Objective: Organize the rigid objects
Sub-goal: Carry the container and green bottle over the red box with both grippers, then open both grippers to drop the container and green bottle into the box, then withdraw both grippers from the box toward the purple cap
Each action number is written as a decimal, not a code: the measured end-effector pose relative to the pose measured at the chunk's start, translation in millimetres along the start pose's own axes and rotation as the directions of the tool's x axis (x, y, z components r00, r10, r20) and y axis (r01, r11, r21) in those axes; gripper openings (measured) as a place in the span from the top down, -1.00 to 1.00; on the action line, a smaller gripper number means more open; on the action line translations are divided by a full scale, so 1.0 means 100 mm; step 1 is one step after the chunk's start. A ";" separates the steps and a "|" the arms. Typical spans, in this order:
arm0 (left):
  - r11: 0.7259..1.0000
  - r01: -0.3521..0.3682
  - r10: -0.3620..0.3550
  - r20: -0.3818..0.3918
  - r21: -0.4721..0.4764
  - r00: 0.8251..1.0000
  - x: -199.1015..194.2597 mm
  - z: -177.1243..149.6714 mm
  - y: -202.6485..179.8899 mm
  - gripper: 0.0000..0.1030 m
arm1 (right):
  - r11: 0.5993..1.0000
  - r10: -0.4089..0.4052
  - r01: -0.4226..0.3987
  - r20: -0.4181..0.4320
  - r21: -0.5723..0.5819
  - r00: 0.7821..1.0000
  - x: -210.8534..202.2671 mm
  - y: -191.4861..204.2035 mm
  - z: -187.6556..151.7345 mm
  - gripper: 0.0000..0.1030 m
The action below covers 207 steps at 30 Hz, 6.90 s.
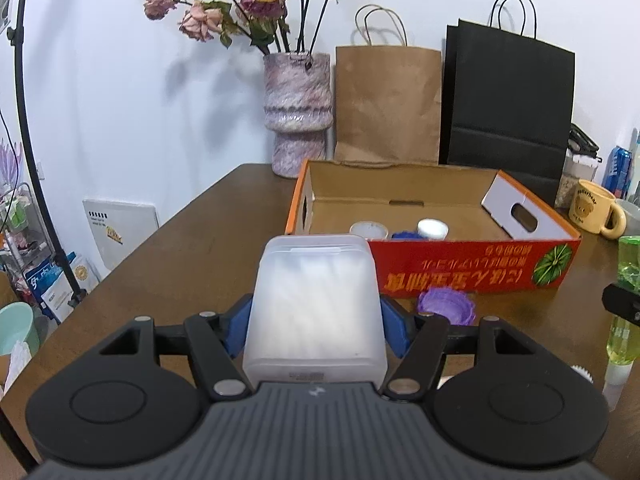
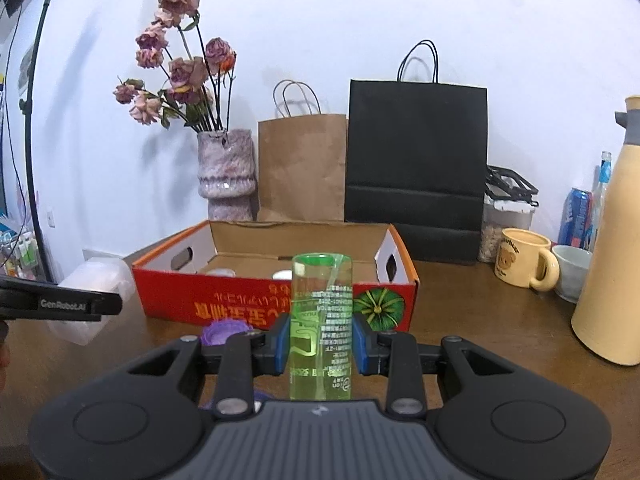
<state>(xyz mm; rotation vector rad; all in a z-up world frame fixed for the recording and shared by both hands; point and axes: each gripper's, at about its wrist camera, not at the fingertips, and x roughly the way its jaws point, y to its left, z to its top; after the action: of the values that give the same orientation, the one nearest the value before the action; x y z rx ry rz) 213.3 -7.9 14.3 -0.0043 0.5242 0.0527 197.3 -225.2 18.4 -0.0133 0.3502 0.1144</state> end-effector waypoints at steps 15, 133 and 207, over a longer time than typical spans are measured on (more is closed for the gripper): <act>1.000 0.024 -0.024 0.041 -0.002 0.999 0.06 0.27 -0.17 -0.30 | 0.999 0.029 -0.028 0.052 -0.018 0.998 0.18 0.15 0.30 0.42; 0.998 -0.058 0.059 0.040 -0.032 0.997 1.41 1.03 -0.42 -1.00 | 0.998 -0.047 0.049 -0.033 0.038 0.998 1.83 -0.12 0.85 -1.00; 0.999 0.033 -0.032 -0.050 0.035 0.998 0.07 0.04 -0.41 -1.00 | 0.998 -0.064 0.059 -0.135 -0.035 0.989 0.29 -0.06 0.06 -1.00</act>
<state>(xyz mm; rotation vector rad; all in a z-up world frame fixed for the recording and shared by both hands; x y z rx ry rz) 223.9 -48.1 13.8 0.0212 0.5745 0.0114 227.5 -228.1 14.1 -0.0626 0.4836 0.0578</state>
